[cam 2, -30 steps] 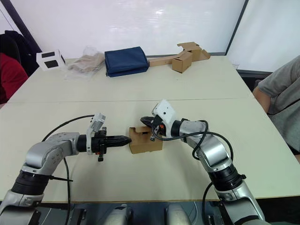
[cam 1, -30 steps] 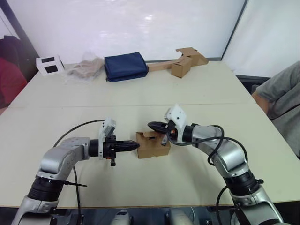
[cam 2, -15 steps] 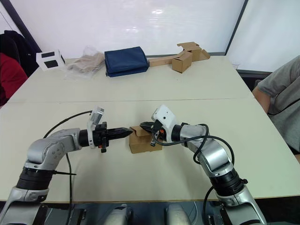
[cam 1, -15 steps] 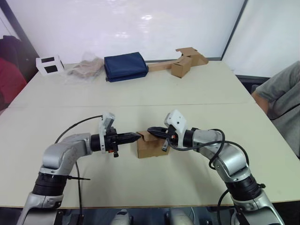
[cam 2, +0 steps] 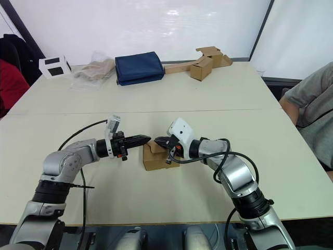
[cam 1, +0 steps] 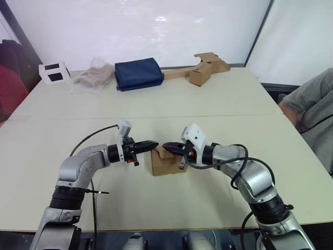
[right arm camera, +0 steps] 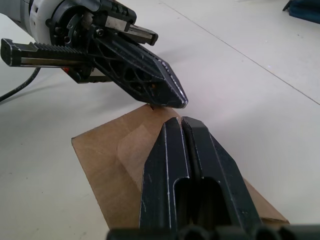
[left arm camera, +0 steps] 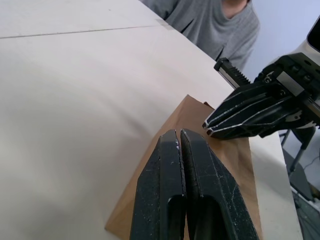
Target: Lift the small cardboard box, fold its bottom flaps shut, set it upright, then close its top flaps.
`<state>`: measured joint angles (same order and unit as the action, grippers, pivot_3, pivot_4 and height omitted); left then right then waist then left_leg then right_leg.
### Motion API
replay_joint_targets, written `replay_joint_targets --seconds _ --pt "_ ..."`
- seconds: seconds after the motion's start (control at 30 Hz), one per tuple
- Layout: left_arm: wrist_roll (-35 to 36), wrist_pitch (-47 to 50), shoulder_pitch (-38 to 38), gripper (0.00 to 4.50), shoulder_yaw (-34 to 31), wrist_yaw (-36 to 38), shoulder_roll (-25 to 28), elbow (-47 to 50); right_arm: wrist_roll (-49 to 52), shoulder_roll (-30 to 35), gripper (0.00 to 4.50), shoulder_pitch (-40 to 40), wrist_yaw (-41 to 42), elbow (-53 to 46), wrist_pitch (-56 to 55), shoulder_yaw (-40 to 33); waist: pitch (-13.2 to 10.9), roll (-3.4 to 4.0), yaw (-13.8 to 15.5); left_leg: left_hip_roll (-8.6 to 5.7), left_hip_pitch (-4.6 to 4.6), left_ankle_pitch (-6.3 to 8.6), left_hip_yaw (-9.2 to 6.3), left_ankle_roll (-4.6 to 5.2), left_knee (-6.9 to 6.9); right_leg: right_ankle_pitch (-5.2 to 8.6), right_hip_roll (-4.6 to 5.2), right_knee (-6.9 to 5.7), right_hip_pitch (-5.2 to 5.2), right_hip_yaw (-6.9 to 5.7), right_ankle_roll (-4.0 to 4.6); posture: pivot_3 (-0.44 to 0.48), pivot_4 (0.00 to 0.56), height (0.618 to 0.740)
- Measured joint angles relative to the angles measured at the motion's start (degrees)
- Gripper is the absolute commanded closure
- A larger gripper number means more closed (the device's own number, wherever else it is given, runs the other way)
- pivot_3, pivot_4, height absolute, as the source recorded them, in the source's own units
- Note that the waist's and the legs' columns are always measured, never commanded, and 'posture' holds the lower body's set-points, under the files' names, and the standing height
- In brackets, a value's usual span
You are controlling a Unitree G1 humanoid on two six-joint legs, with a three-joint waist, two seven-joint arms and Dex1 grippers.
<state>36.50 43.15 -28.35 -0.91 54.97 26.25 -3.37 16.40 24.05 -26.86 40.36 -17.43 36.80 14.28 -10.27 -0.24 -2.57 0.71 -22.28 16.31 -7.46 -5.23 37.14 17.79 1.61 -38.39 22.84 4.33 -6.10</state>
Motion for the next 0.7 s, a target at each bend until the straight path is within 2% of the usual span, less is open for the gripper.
replay_joint_targets --seconds 0.23,0.4,0.53,0.7 --pt "-1.5 -2.2 0.0 4.42 1.2 0.1 -0.2 0.1 0.4 0.4 4.50 0.0 0.4 -1.2 0.0 -0.1 0.0 0.00 0.1 -0.01 0.00 0.00 0.00 0.00 0.01 0.00 0.02 0.01 -0.03 0.00 0.00 0.000 0.150 0.740" --pt "-1.6 -2.3 0.1 4.42 1.2 0.0 -0.3 0.1 2.5 3.7 4.50 0.0 3.1 -4.5 0.6 -1.3 0.0 0.00 0.1 -0.01 0.00 0.00 0.00 0.00 0.01 0.00 0.02 0.01 -0.04 -0.01 0.00 0.000 0.150 0.740" --pt "-1.6 -2.3 0.1 4.42 1.2 -0.1 -0.4 0.1 0.5 8.6 4.50 0.0 5.8 -5.2 -0.2 0.4 0.0 0.00 0.1 -0.01 0.01 0.00 0.00 0.00 0.02 0.00 0.02 0.03 -0.06 -0.01 0.00 0.000 0.150 0.740" --pt "-1.4 -2.2 0.1 4.42 1.2 -0.4 -0.8 0.1 -0.1 8.9 4.50 -0.1 7.4 -5.0 -0.5 2.3 0.0 0.00 0.1 -0.01 0.01 0.00 0.00 0.00 0.02 0.00 0.02 0.04 -0.07 -0.01 0.00 0.000 0.150 0.740"
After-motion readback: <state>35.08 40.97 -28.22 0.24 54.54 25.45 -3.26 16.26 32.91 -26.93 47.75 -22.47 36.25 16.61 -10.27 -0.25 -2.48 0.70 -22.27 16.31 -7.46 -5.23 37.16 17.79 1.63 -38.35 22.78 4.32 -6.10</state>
